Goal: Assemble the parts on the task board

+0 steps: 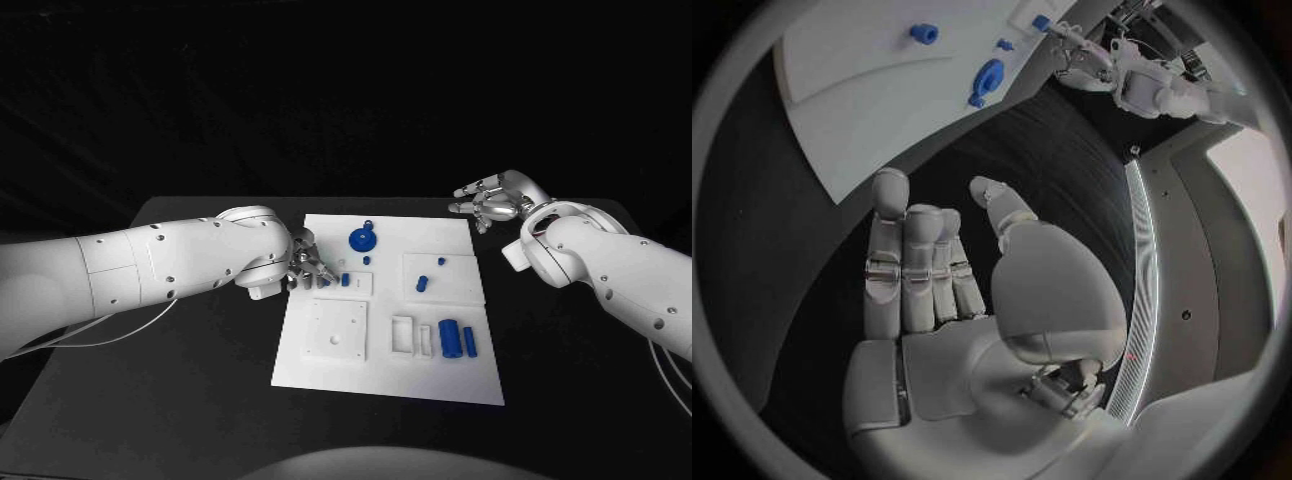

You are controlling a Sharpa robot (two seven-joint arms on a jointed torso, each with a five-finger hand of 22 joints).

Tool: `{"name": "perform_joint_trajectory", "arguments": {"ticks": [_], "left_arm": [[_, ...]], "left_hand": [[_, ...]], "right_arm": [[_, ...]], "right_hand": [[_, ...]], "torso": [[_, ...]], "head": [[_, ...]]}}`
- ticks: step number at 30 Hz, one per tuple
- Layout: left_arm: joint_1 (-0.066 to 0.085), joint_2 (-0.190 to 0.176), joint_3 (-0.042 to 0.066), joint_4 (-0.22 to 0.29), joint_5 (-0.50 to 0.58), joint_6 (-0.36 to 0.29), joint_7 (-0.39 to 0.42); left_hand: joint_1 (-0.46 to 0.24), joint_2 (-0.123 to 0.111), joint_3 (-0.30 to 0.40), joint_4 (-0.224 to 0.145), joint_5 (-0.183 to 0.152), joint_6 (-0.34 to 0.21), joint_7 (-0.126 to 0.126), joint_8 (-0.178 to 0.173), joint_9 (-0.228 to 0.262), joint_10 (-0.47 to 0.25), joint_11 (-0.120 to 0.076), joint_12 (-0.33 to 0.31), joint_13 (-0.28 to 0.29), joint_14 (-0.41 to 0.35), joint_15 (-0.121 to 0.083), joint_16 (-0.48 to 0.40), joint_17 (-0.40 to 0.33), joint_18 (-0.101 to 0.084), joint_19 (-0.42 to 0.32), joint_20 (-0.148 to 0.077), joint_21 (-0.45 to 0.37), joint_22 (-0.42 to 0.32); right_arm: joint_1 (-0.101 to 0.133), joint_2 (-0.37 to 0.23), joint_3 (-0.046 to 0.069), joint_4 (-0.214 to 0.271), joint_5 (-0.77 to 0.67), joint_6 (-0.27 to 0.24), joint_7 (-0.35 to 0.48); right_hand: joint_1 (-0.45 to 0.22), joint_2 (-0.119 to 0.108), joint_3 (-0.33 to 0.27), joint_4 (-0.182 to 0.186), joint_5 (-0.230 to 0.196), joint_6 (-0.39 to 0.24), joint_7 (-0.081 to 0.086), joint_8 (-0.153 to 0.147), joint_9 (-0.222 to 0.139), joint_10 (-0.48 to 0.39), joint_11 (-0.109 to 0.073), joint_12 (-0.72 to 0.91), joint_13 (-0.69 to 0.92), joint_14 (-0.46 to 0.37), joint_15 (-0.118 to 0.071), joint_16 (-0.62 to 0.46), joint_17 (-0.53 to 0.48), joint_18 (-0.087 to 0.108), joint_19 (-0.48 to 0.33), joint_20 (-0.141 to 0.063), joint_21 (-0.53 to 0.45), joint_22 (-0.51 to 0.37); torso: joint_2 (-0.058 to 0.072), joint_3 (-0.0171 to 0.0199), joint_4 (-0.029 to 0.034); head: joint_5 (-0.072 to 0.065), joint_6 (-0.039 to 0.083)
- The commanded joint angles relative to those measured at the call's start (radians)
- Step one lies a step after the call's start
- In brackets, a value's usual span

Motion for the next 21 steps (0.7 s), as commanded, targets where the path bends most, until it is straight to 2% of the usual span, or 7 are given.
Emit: {"name": "perform_joint_trajectory", "arguments": {"ticks": [1,3,9,13,16,19,21], "left_arm": [[-0.004,-0.004,-0.003,0.003,-0.005,0.01,0.004],[-0.004,-0.007,-0.003,0.004,-0.004,0.009,0.007],[-0.005,-0.019,-0.002,0.017,0.011,0.006,0.017],[-0.005,-0.033,-0.001,0.034,0.023,0.001,0.021],[-0.004,-0.042,0.003,0.045,0.043,-0.006,0.025],[-0.004,-0.051,0.01,0.058,0.075,-0.017,0.033],[-0.004,-0.053,0.016,0.061,0.091,-0.022,0.037]], "left_hand": [[0.011,-0.049,0.012,0.052,-0.038,0.007,0.006,-0.005,-0.003,0.052,-0.004,0.002,-0.002,-0.004,0.003,-0.006,-0.003,0.003,0.003,-0.004,-0.006,0.017],[0.034,-0.078,0.013,0.101,-0.045,0.009,0.006,-0.006,-0.005,0.051,-0.004,0.0,-0.003,-0.003,0.003,-0.007,-0.005,0.001,0.004,-0.006,-0.007,0.017],[0.047,-0.096,0.002,0.139,-0.059,0.009,0.007,-0.006,-0.005,0.051,-0.002,-0.002,-0.006,-0.004,0.002,-0.013,-0.011,-0.003,0.004,-0.01,-0.012,0.017],[0.044,-0.099,-0.002,0.143,-0.068,0.009,0.007,-0.006,-0.005,0.051,-0.002,-0.004,-0.008,-0.005,0.001,-0.015,-0.015,-0.002,0.005,-0.011,-0.012,0.017],[0.039,-0.106,-0.006,0.155,-0.119,0.01,0.009,-0.005,-0.004,0.051,-0.002,-0.005,-0.009,-0.005,0.001,-0.017,-0.018,-0.003,0.005,-0.012,-0.014,0.017],[0.023,-0.13,-0.018,0.188,-0.24,0.009,0.013,-0.006,-0.005,0.051,0.0,-0.013,-0.013,-0.008,0.002,-0.026,-0.033,-0.004,0.006,-0.014,-0.016,0.016],[0.021,-0.14,-0.045,0.208,-0.249,0.008,0.013,-0.008,-0.007,0.051,0.001,-0.017,-0.016,-0.008,0.001,-0.031,-0.04,-0.007,0.006,-0.018,-0.019,0.016]], "right_arm": [[-0.001,0.0,0.0,0.0,-0.006,0.003,0.01],[-0.001,0.0,0.0,0.0,-0.005,0.004,0.01],[-0.003,0.0,0.0,0.0,-0.005,0.004,0.01],[-0.005,-0.001,0.0,0.001,-0.005,0.005,0.01],[-0.006,-0.001,0.0,0.001,-0.003,0.005,0.01],[-0.007,-0.001,0.0,0.001,-0.002,0.005,0.01],[-0.007,-0.001,0.0,0.002,-0.001,0.005,0.011]], "right_hand": [[-0.008,-0.001,0.001,-0.003,0.005,0.001,0.002,-0.001,-0.001,-0.001,-0.005,-0.001,-0.001,0.0,-0.004,-0.005,-0.002,0.016,0.028,-0.008,-0.005,0.011],[-0.008,-0.001,0.001,-0.003,0.005,0.001,0.002,-0.001,-0.001,-0.001,-0.005,-0.001,-0.001,0.0,-0.004,-0.005,-0.002,0.016,0.028,-0.008,-0.005,0.011],[-0.01,-0.002,0.0,-0.002,0.007,0.0,0.002,-0.001,-0.001,0.0,-0.005,-0.001,-0.001,0.0,-0.004,-0.005,-0.002,0.016,0.029,-0.008,-0.005,0.011],[-0.008,0.0,0.001,-0.003,0.006,0.0,0.002,-0.001,-0.001,0.0,-0.005,-0.001,-0.002,-0.001,-0.004,-0.006,-0.003,0.016,0.028,-0.008,-0.005,0.011],[-0.008,0.0,0.001,-0.003,0.006,0.0,0.002,-0.001,-0.001,0.0,-0.005,-0.001,-0.002,-0.001,-0.004,-0.006,-0.003,0.016,0.028,-0.008,-0.005,0.011],[-0.008,0.0,0.001,-0.003,0.006,0.0,0.002,-0.001,-0.001,0.0,-0.005,-0.001,-0.002,-0.001,-0.004,-0.006,-0.003,0.016,0.028,-0.008,-0.005,0.011],[-0.008,0.0,0.001,-0.003,0.006,0.0,0.002,-0.001,-0.001,0.0,-0.005,-0.001,-0.002,-0.001,-0.004,-0.006,-0.003,0.016,0.028,-0.008,-0.005,0.011]], "torso": [[0.0,-0.0002,-0.0002],[0.0,-0.0003,-0.0005],[0.0,0.0004,-0.0001],[0.0,0.0004,-0.001],[-0.001,0.0007,-0.0002],[0.0,0.001,-0.0004],[0.0,0.001,-0.0012]], "head": [[-0.002,0.002],[-0.002,0.002],[-0.002,0.002],[-0.002,0.006],[-0.002,0.006],[-0.002,0.007],[-0.002,0.009]]}}
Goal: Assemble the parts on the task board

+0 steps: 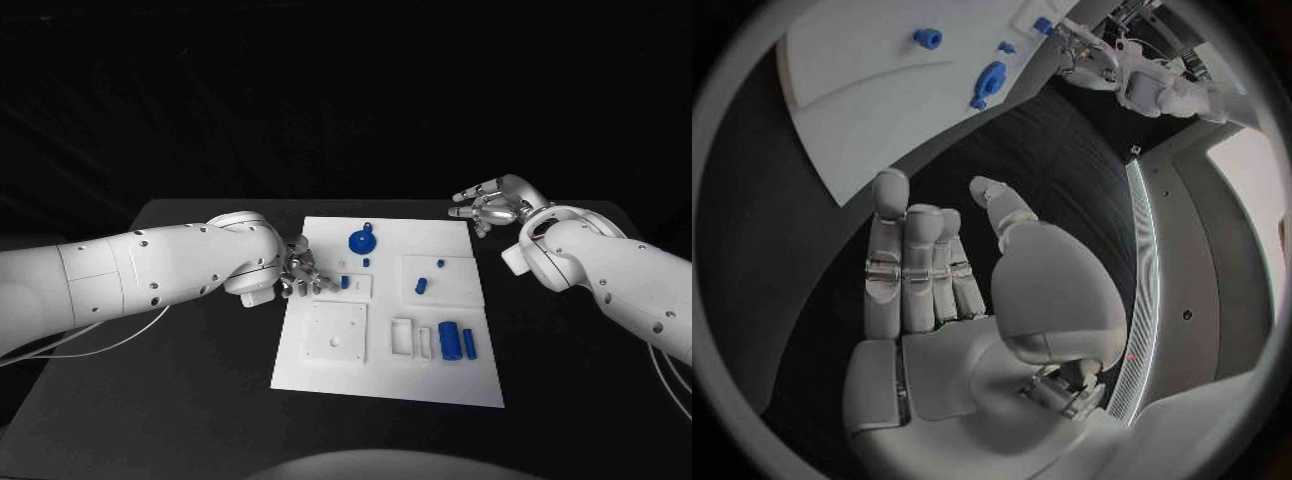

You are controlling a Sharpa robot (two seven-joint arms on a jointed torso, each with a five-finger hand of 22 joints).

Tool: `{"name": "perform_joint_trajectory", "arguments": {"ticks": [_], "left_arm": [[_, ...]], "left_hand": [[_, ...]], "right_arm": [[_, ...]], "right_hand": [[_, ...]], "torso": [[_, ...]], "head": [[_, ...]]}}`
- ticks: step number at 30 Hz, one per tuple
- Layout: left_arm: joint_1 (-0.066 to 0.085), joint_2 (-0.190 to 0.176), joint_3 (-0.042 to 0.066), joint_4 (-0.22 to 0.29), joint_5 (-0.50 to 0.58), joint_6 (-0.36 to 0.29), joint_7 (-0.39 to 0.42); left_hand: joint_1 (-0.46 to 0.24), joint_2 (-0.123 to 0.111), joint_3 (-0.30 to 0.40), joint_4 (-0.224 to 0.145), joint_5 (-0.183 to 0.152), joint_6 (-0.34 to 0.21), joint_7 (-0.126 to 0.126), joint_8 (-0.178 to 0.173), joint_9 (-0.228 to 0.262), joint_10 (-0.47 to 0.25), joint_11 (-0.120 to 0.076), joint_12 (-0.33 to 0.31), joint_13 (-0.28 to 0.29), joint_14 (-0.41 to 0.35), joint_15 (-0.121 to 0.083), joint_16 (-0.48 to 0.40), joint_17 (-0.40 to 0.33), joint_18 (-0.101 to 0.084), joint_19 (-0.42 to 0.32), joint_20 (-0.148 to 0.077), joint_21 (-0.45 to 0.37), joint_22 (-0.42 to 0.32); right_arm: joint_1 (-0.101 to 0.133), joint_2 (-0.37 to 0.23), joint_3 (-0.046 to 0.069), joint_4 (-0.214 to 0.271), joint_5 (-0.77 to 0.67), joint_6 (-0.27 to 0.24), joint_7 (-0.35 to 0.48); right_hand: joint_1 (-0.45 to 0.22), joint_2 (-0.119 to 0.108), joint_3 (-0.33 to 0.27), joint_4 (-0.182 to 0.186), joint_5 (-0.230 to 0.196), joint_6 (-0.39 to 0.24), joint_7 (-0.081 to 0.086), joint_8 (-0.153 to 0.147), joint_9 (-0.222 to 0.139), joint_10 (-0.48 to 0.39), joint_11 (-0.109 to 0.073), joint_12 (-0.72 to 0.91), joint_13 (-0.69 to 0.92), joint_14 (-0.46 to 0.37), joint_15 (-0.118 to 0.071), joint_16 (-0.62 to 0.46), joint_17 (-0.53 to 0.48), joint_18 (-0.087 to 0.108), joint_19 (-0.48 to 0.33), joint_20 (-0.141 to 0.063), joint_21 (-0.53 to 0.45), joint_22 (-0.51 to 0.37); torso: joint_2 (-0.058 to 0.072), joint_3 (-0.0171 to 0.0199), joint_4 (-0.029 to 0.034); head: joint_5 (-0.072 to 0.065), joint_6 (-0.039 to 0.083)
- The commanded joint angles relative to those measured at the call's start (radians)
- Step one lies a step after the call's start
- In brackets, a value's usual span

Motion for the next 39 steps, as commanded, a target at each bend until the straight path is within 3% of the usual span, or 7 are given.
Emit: {"name": "perform_joint_trajectory", "arguments": {"ticks": [1,5,9,18,23,31,39], "left_arm": [[0.001,-0.005,0.011,0.01,0.072,-0.021,0.031],[0.001,-0.02,0.032,0.016,0.112,-0.011,0.063],[0.003,-0.043,0.066,0.022,0.139,0.016,0.102],[0.034,-0.054,0.09,0.041,0.132,-0.141,0.369],[0.038,-0.01,0.069,0.032,0.025,-0.267,0.524],[0.039,0.064,0.015,-0.037,-0.216,-0.353,0.624],[0.027,0.141,-0.007,-0.125,-0.403,-0.338,0.667]], "left_hand": [[0.014,0.015,-0.129,0.029,-0.001,-0.002,0.011,-0.007,-0.008,0.053,-0.001,-0.012,-0.005,-0.009,0.002,-0.012,-0.013,-0.011,-0.002,-0.014,-0.009,0.014],[0.033,0.017,-0.143,0.029,0.008,-0.04,0.023,-0.013,-0.036,0.049,0.014,-0.071,-0.025,-0.045,0.007,-0.065,-0.094,-0.033,-0.021,-0.032,-0.039,0.003],[0.052,0.088,-0.156,-0.08,0.131,-0.08,0.028,-0.012,-0.073,0.049,0.016,-0.129,-0.032,-0.073,0.002,-0.115,-0.158,-0.077,-0.025,-0.064,-0.078,-0.014],[0.26,0.169,-0.126,-0.295,0.322,-0.268,0.121,-0.017,-0.529,-0.11,0.07,-0.356,-0.106,-0.205,0.057,-0.317,-0.313,-0.087,-0.101,-0.026,-0.223,-0.096],[0.326,0.187,-0.107,-0.36,0.153,-0.317,0.166,-0.017,-0.715,-0.192,0.127,-0.531,-0.174,-0.244,0.101,-0.442,-0.383,-0.065,-0.141,0.012,-0.287,-0.132],[0.351,0.187,-0.114,-0.411,0.133,-0.32,0.166,-0.017,-0.9,-0.292,0.17,-0.622,-0.174,-0.22,0.121,-0.539,-0.436,-0.022,-0.139,0.04,-0.308,-0.12],[0.343,0.185,-0.108,-0.46,0.152,-0.321,0.166,-0.017,-0.969,-0.331,0.173,-0.626,-0.176,-0.107,0.106,-0.499,-0.413,0.003,-0.06,0.027,-0.252,-0.043]], "right_arm": [[-0.001,0.0,0.0,0.002,-0.002,0.005,0.011],[-0.001,0.001,0.0,0.002,-0.001,0.006,0.011],[-0.002,0.001,0.0,0.002,0.0,0.007,0.011],[-0.002,0.0,0.0,0.001,0.001,0.007,0.011],[-0.002,0.002,0.0,0.001,0.004,-0.001,0.019],[-0.002,0.004,0.0,-0.001,0.017,-0.028,0.038],[-0.002,0.01,0.0,-0.002,0.029,-0.049,0.053]], "right_hand": [[-0.008,0.0,0.001,-0.003,0.006,0.0,0.002,-0.001,-0.001,0.0,-0.005,-0.001,-0.001,-0.001,-0.004,-0.006,-0.001,0.016,0.028,-0.008,-0.005,0.011],[-0.008,0.0,0.001,-0.003,0.006,0.0,0.002,-0.001,-0.001,0.0,-0.005,-0.001,-0.001,-0.001,-0.004,-0.006,-0.001,0.016,0.028,-0.008,-0.005,0.011],[-0.008,0.0,0.001,-0.003,0.006,0.0,0.002,-0.001,-0.001,0.0,-0.005,-0.001,-0.001,-0.001,-0.004,-0.006,-0.001,0.016,0.028,-0.008,-0.005,0.011],[-0.01,0.0,0.0,-0.002,0.006,-0.001,0.002,-0.001,-0.001,0.0,-0.005,-0.001,-0.001,0.0,-0.004,-0.005,0.0,0.016,0.029,-0.008,-0.005,0.011],[-0.009,0.001,0.003,-0.004,0.005,-0.001,0.002,-0.001,-0.001,-0.005,-0.005,-0.007,-0.004,-0.005,-0.003,-0.015,-0.008,0.016,0.025,-0.007,-0.009,0.009],[-0.01,-0.01,0.032,-0.012,0.003,-0.005,0.001,-0.001,-0.001,0.05,-0.012,-0.215,-0.227,-0.016,-0.007,-0.079,-0.086,0.002,0.017,-0.01,-0.069,-0.05],[-0.019,-0.015,0.067,-0.015,0.004,-0.002,0.006,-0.001,-0.001,0.113,0.002,-0.5,-0.511,-0.029,-0.001,-0.076,-0.119,-0.001,0.024,-0.008,-0.097,-0.086]], "torso": [[0.0,0.0002,-0.0008],[0.001,0.0005,-0.0018],[0.0,-0.0003,-0.0017],[0.0,-0.0001,0.0019],[0.001,-0.0007,0.0],[0.001,-0.0001,-0.0004],[0.002,-0.0013,-0.0015]], "head": [[0.0,0.002],[0.005,0.004],[-0.005,0.006],[-0.02,0.017],[-0.019,0.021],[-0.017,0.028],[-0.017,0.03]]}}
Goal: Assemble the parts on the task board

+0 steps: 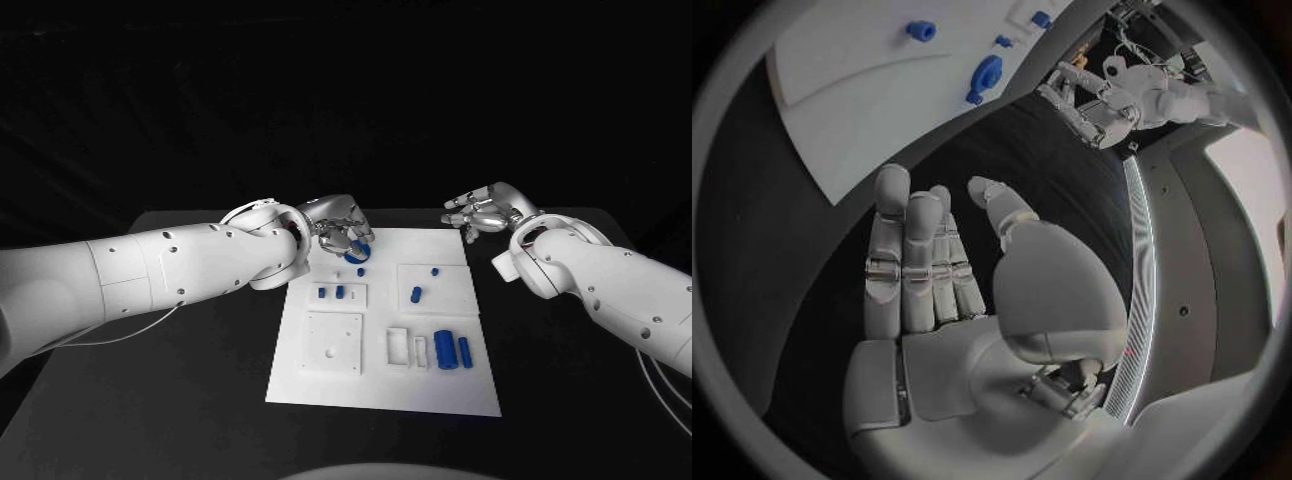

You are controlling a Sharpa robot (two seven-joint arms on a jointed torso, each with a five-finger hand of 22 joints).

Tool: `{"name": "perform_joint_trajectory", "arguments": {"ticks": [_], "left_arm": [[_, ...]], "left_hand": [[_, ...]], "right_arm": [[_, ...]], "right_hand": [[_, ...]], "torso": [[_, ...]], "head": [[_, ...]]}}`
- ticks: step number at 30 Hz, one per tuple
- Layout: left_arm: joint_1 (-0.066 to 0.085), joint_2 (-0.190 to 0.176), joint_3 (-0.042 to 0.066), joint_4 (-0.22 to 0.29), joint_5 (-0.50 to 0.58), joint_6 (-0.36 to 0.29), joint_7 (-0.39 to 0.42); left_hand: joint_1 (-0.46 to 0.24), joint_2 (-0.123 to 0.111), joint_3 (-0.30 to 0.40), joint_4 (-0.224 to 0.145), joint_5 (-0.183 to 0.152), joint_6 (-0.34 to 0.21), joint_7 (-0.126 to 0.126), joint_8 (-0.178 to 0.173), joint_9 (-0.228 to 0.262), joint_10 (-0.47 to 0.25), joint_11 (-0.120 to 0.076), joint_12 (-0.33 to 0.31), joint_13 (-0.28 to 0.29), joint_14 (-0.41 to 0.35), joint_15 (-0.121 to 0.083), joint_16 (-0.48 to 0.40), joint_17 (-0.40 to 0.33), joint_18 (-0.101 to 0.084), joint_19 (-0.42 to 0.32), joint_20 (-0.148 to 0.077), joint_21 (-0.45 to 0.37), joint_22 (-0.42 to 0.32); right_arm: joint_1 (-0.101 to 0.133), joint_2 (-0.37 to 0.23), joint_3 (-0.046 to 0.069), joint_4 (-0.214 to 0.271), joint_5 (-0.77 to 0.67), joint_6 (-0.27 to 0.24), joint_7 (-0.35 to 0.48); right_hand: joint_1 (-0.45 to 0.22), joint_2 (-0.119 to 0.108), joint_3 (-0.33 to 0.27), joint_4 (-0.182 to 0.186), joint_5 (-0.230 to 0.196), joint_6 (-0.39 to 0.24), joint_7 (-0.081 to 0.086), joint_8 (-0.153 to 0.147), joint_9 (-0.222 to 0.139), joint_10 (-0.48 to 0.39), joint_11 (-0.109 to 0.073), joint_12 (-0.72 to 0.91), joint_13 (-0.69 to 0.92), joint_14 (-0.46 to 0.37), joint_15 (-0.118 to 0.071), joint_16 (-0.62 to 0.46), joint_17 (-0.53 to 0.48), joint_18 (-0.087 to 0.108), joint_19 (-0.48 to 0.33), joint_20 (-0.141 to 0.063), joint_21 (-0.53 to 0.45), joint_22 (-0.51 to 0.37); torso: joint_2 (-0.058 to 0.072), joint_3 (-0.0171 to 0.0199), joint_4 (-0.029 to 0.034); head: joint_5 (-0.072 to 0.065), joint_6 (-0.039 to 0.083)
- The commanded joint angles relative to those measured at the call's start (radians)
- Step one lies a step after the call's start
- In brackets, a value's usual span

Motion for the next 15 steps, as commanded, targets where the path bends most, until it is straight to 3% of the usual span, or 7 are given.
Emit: {"name": "perform_joint_trajectory", "arguments": {"ticks": [1,5,9,15], "left_arm": [[-0.007,0.024,-0.002,-0.029,-0.182,-0.011,0.071],[-0.015,0.051,-0.004,-0.064,-0.242,0.031,0.068],[-0.021,0.069,-0.005,-0.088,-0.276,0.065,0.064],[-0.027,0.08,-0.005,-0.105,-0.314,0.112,0.057]], "left_hand": [[-0.011,0.003,0.004,-0.012,0.007,-0.005,-0.003,-0.002,-0.001,-0.004,-0.002,-0.004,-0.002,0.058,-0.003,0.065,0.033,0.021,0.048,-0.004,0.033,0.028],[-0.034,0.0,0.013,-0.033,0.006,-0.021,-0.005,-0.002,-0.001,-0.036,0.002,-0.004,-0.002,0.057,-0.003,0.16,0.081,0.031,0.069,-0.002,0.065,0.075],[-0.04,-0.002,0.01,-0.042,0.006,-0.031,-0.009,-0.003,-0.002,-0.067,0.002,-0.004,-0.002,0.067,-0.008,0.189,0.088,0.033,0.081,-0.005,0.077,0.077],[-0.049,0.003,0.0,-0.042,0.002,-0.028,-0.01,-0.003,-0.001,-0.051,-0.002,-0.004,-0.002,0.074,-0.008,0.221,0.092,0.035,0.089,-0.003,0.091,0.077]], "right_arm": [[-0.001,0.003,0.0,0.001,0.013,-0.023,0.03],[-0.001,0.006,0.0,0.002,0.017,-0.028,0.036],[-0.001,0.009,0.0,0.002,0.02,-0.033,0.04],[-0.001,0.01,0.0,0.002,0.023,-0.035,0.043]], "right_hand": [[-0.007,-0.003,0.008,0.0,0.005,-0.002,0.006,-0.002,-0.002,0.019,0.004,-0.066,-0.067,-0.007,0.002,0.001,-0.008,0.0,0.029,-0.004,-0.007,-0.007],[-0.011,0.0,0.018,-0.002,0.006,0.0,0.009,-0.001,-0.002,0.045,0.016,-0.182,-0.18,-0.012,0.01,0.002,-0.021,0.005,0.028,0.002,-0.013,-0.015],[-0.016,-0.002,0.025,-0.005,0.008,0.002,0.011,-0.001,-0.002,0.07,0.023,-0.262,-0.265,-0.011,0.015,-0.01,-0.049,0.01,0.029,0.008,-0.027,-0.037],[-0.018,-0.002,0.025,-0.008,0.006,0.003,0.012,-0.001,-0.002,0.083,0.028,-0.29,-0.303,-0.015,0.015,-0.004,-0.062,0.011,0.03,0.009,-0.028,-0.051]], "torso": [[0.0,0.0007,-0.0006],[-0.001,0.0011,-0.0004],[-0.001,0.0017,-0.0001],[-0.001,0.0017,0.0006]], "head": [[0.001,0.001],[0.001,0.0],[0.001,-0.001],[-0.001,-0.005]]}}
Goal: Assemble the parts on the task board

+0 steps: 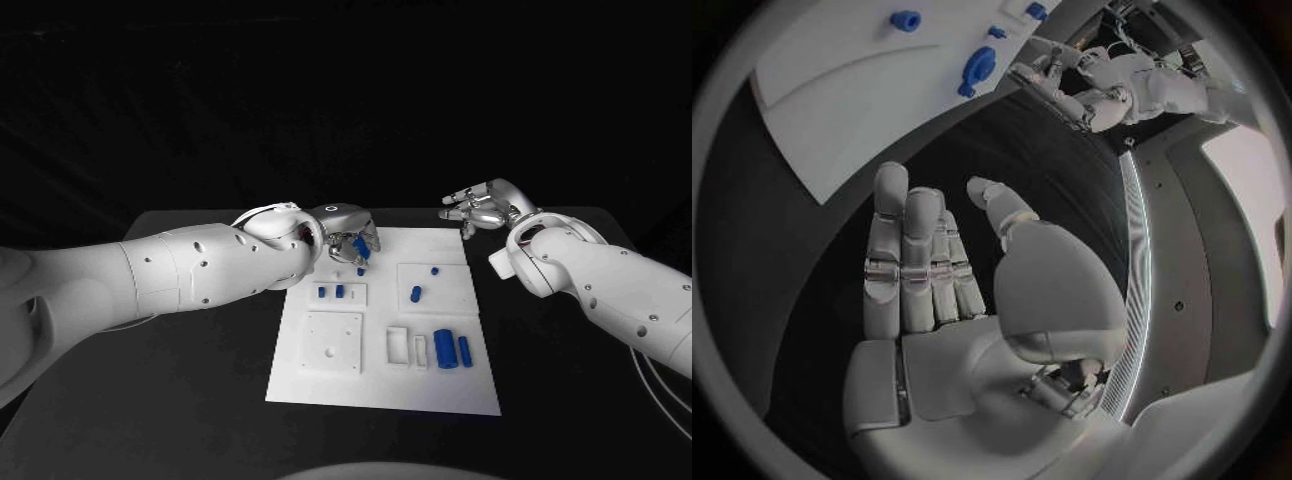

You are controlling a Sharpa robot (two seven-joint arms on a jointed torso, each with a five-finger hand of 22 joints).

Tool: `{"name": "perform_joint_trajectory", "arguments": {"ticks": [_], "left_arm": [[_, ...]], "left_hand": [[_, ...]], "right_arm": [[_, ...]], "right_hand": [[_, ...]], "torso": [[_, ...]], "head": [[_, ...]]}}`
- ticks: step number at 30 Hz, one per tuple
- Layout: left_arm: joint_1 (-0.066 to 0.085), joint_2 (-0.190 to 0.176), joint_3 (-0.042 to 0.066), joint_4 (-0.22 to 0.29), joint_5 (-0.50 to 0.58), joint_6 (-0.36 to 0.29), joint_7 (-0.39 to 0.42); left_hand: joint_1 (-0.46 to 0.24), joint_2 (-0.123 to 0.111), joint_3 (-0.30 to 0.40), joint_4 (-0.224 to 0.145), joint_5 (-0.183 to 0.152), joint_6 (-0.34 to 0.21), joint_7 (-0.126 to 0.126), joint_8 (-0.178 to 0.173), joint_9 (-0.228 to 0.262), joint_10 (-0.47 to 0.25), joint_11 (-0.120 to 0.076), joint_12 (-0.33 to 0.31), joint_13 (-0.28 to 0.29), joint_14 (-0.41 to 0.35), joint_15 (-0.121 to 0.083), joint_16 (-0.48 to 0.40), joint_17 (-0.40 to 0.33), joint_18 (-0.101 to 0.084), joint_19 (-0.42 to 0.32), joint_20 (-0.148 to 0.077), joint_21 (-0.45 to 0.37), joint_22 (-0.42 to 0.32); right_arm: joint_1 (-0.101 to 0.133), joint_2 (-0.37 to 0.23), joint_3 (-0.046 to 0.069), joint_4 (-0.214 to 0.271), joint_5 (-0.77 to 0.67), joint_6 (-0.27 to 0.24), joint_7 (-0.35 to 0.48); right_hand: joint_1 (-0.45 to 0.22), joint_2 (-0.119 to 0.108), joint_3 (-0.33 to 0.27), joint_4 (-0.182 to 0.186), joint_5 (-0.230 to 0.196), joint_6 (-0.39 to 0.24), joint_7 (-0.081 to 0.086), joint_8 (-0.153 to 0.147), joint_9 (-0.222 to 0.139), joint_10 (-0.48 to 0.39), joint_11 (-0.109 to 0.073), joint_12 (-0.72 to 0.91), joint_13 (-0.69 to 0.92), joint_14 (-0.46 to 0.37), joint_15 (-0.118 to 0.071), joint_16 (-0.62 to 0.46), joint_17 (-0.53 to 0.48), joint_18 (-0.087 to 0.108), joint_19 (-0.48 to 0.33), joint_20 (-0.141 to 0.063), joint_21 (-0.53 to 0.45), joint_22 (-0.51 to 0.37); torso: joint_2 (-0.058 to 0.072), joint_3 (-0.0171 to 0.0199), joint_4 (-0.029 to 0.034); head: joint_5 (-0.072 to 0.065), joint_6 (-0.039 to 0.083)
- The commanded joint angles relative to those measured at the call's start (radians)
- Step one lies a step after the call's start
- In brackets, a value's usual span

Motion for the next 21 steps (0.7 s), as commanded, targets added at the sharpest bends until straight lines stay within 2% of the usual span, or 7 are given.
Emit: {"name": "perform_joint_trajectory", "arguments": {"ticks": [1,9,11,13,16,21], "left_arm": [[-0.003,0.007,0.0,-0.008,-0.083,0.074,0.011],[-0.012,0.016,0.0,-0.022,-0.107,0.11,0.009],[-0.016,0.018,0.0,-0.028,-0.109,0.114,0.009],[-0.02,0.022,0.0,-0.036,-0.112,0.116,0.009],[-0.028,0.027,0.0,-0.047,-0.114,0.114,0.01],[-0.039,0.037,0.001,-0.065,-0.118,0.102,0.009]], "left_hand": [[-0.018,-0.002,-0.007,0.005,-0.003,0.0,0.0,-0.003,-0.001,0.029,-0.006,-0.002,-0.001,0.01,0.002,0.015,0.003,0.021,0.011,0.001,0.011,0.02],[-0.044,-0.018,-0.034,0.049,-0.021,0.014,0.001,-0.002,-0.001,0.09,-0.018,-0.003,0.0,0.002,0.002,0.025,-0.002,0.017,0.011,0.003,0.009,0.015],[-0.033,-0.026,-0.039,0.078,-0.026,0.015,0.002,-0.003,-0.001,0.097,-0.019,-0.003,0.0,0.002,0.002,0.028,-0.008,0.013,0.013,0.0,0.003,0.014],[-0.025,-0.03,-0.04,0.092,-0.025,0.017,0.004,-0.003,-0.001,0.092,-0.017,-0.002,0.0,0.0,0.004,0.029,-0.01,0.014,0.013,0.002,0.0,0.014],[-0.017,-0.034,-0.038,0.104,-0.022,0.021,0.006,-0.002,-0.001,0.082,-0.014,-0.003,0.0,0.0,0.006,0.031,-0.012,0.016,0.015,0.004,-0.002,0.015],[0.0,-0.025,-0.015,0.101,-0.012,0.022,0.011,-0.003,-0.001,0.079,-0.011,-0.003,0.0,0.001,0.009,0.034,-0.014,0.021,0.015,0.006,0.0,0.018]], "right_arm": [[-0.001,0.001,0.0,0.001,0.008,-0.009,0.021],[-0.001,0.002,0.0,0.001,0.008,-0.01,0.022],[-0.001,0.003,0.0,0.001,0.009,-0.01,0.022],[-0.001,0.003,0.0,0.001,0.009,-0.01,0.022],[-0.001,0.004,0.0,0.001,0.009,-0.01,0.023],[-0.001,0.005,0.0,0.001,0.009,-0.01,0.023]], "right_hand": [[-0.011,-0.001,0.004,-0.001,0.003,-0.001,0.008,-0.001,-0.001,0.01,0.002,-0.009,-0.013,-0.004,0.004,0.003,-0.006,0.019,0.026,0.005,-0.006,-0.005],[-0.013,-0.001,0.005,-0.002,0.003,-0.003,0.009,-0.001,-0.001,0.006,0.006,-0.023,-0.024,-0.008,0.007,0.005,-0.011,0.02,0.023,0.007,-0.006,-0.01],[-0.013,-0.002,0.006,-0.002,0.003,-0.002,0.009,-0.001,-0.001,0.004,0.007,-0.026,-0.025,-0.009,0.008,0.005,-0.012,0.021,0.023,0.008,-0.006,-0.011],[-0.014,-0.002,0.007,-0.002,0.003,-0.003,0.01,-0.001,-0.001,0.003,0.008,-0.032,-0.026,-0.009,0.009,0.006,-0.014,0.022,0.023,0.009,-0.006,-0.012],[-0.015,-0.002,0.009,-0.002,0.003,-0.002,0.01,-0.001,-0.001,0.005,0.009,-0.041,-0.027,-0.011,0.01,0.01,-0.017,0.024,0.023,0.01,-0.004,-0.015],[-0.016,-0.003,0.009,-0.002,0.003,-0.002,0.01,-0.001,-0.001,0.005,0.009,-0.042,-0.027,-0.011,0.009,0.01,-0.017,0.024,0.023,0.01,-0.004,-0.015]], "torso": [[-0.001,0.0003,0.0011],[0.0,-0.0005,0.0017],[0.0,-0.0009,0.0014],[0.0,-0.0009,0.0011],[0.0,-0.0009,0.001],[0.0,-0.001,0.0013]], "head": [[-0.001,-0.003],[-0.002,-0.004],[-0.002,-0.004],[-0.002,-0.004],[-0.003,-0.004],[-0.004,-0.005]]}}
